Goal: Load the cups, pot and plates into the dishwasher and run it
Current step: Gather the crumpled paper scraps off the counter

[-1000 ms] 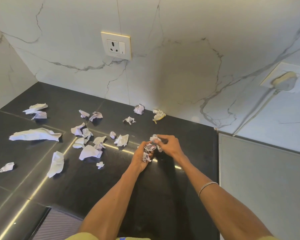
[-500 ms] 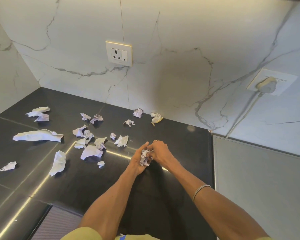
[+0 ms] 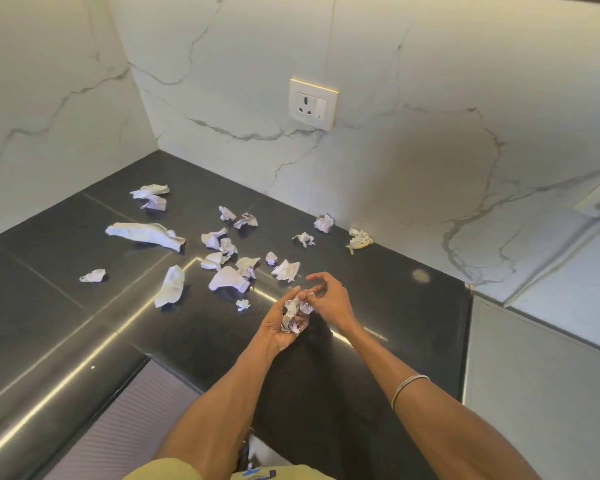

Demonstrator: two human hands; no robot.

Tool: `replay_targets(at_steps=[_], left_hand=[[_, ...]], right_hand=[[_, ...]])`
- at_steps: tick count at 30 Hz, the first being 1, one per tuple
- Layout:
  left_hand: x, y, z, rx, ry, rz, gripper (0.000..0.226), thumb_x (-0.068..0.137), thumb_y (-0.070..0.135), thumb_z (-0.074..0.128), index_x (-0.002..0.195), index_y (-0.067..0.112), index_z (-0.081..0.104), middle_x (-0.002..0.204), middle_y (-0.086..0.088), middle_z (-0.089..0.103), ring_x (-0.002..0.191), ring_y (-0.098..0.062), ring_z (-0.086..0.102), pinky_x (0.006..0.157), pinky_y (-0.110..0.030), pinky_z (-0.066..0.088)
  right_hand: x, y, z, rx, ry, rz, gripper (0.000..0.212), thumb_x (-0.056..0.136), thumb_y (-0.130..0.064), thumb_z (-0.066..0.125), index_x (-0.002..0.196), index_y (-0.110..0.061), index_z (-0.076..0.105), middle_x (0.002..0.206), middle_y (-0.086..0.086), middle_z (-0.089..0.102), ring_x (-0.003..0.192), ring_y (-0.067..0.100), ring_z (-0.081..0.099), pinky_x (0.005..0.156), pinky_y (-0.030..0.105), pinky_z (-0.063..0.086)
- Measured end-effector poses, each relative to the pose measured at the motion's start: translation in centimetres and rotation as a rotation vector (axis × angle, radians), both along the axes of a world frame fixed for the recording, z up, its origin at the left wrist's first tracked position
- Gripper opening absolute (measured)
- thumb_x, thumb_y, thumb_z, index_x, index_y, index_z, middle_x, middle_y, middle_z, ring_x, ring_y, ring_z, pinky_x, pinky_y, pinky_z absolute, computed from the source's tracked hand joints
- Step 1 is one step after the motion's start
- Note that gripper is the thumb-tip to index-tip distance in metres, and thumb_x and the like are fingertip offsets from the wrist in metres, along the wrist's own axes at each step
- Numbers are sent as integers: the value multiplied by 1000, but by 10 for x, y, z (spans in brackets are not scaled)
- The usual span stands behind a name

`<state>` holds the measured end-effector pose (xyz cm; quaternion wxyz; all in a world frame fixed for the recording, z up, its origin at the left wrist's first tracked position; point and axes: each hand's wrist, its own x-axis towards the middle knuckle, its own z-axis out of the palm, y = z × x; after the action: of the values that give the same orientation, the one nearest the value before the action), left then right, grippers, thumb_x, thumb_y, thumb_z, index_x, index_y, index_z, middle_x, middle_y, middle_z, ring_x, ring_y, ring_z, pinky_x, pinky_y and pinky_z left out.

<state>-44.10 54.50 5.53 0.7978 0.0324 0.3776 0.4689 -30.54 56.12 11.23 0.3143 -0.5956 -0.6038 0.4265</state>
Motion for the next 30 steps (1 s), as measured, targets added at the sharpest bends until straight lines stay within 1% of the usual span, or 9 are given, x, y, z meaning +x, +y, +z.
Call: replay_targets(at_steps=[2,4,8,11,14,17,22,25,30], left_hand=[[-16,-10,8,-8,-50,16,38,90,22,72,119,-1,67,112,-16,69,84,-17,62,77,-24,50],[-31,-17,10,-57,-89,58,22,94,14,64,108,-2,68,100,-17,72,76,-21,71,63,-30,59],[-59,-25,3,-79,-18,182,33,75,20,84,101,2,73,103,-14,71,86,-17,62,91,-28,48],[-76,-30,5,-99,-28,247,27,92,24,70,107,2,73,106,-14,72,88,-19,69,95,-31,49],[-94,-34,10,-96,-6,278,25,99,19,60,98,-3,73,94,-18,74,73,-22,74,67,-32,63],[-115,-37,14,-118,6,354,30,99,17,57,78,-1,68,62,-10,65,39,-13,57,34,-20,44],[-143,-45,7,-156,-22,494,20,95,17,61,85,1,67,73,-10,63,43,-10,50,32,-17,38],[-148,-50,4,-187,-45,544,20,95,19,61,87,1,66,77,-12,64,41,-11,49,31,-17,38],[-141,-39,8,-164,-61,501,15,93,15,61,87,2,65,73,-8,61,40,-9,47,32,-16,37]], right_hand=[[-16,0,-1,53,-40,10,47,73,-27,86,114,-24,62,80,-5,65,73,5,64,59,13,50],[-32,0,-6,123,-91,26,49,71,-25,87,113,-26,62,79,-7,63,69,2,61,58,14,49],[-69,0,-15,207,-99,142,40,74,-26,85,109,-26,66,75,-13,64,62,-4,61,58,12,48],[-96,2,-12,254,-119,193,30,82,-36,77,109,-29,66,80,-17,64,68,-3,62,63,16,53],[-113,4,-16,267,-113,133,11,96,-32,60,100,-24,66,89,-11,65,81,8,64,69,22,53],[-117,10,-31,199,-200,119,17,98,-27,53,104,-20,67,99,-3,67,94,13,64,73,22,46],[-125,9,-56,124,-363,255,33,81,-43,72,110,-33,61,106,-9,57,97,7,52,81,24,45],[-137,5,-54,166,-420,294,26,77,-46,72,98,-36,61,95,-8,57,89,11,55,74,26,45],[-135,-1,-53,218,-456,382,2,93,-20,57,92,-21,57,88,-6,53,87,19,59,68,24,35]])
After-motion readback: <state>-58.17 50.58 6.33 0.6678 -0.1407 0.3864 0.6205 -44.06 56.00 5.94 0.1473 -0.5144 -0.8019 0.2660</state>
